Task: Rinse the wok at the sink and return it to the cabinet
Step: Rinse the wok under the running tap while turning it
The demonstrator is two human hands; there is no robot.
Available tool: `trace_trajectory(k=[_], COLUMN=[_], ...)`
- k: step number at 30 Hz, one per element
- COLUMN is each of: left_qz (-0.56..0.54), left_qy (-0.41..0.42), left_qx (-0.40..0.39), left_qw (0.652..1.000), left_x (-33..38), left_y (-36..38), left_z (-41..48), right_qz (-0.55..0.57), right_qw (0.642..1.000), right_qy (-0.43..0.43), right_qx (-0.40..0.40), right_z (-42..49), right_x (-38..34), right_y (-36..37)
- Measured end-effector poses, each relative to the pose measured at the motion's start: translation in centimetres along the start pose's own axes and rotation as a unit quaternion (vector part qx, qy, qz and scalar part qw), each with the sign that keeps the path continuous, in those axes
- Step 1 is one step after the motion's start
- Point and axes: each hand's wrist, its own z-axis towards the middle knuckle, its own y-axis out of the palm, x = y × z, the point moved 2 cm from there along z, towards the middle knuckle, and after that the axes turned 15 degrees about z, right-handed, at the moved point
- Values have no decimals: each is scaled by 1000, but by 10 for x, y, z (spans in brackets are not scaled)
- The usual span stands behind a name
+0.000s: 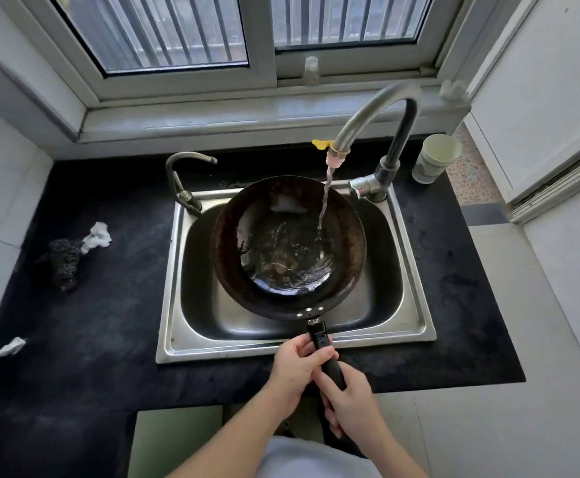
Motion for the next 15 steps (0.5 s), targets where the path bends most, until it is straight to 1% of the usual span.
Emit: trace_trajectory(k=[5, 7, 11, 15], left_qz=[-17, -11, -26, -26], left_qy=[-39, -45, -67, -68], left_qx=[-10, -32, -90, -83], left_qw=[999, 998, 993, 994], left_x=[-4, -5, -3, -6], left_y=[0, 2, 6, 7], left_z=[-4, -7, -8, -8], right_qz=[21, 15, -31, -70], right_qw=[1000, 1000, 999, 997], right_qy=[6, 7, 4, -6], right_qx=[1, 8, 24, 35], right_z=[-2, -3, 1, 1], right_x=[4, 6, 15, 19], right_y=[0, 0, -3, -3])
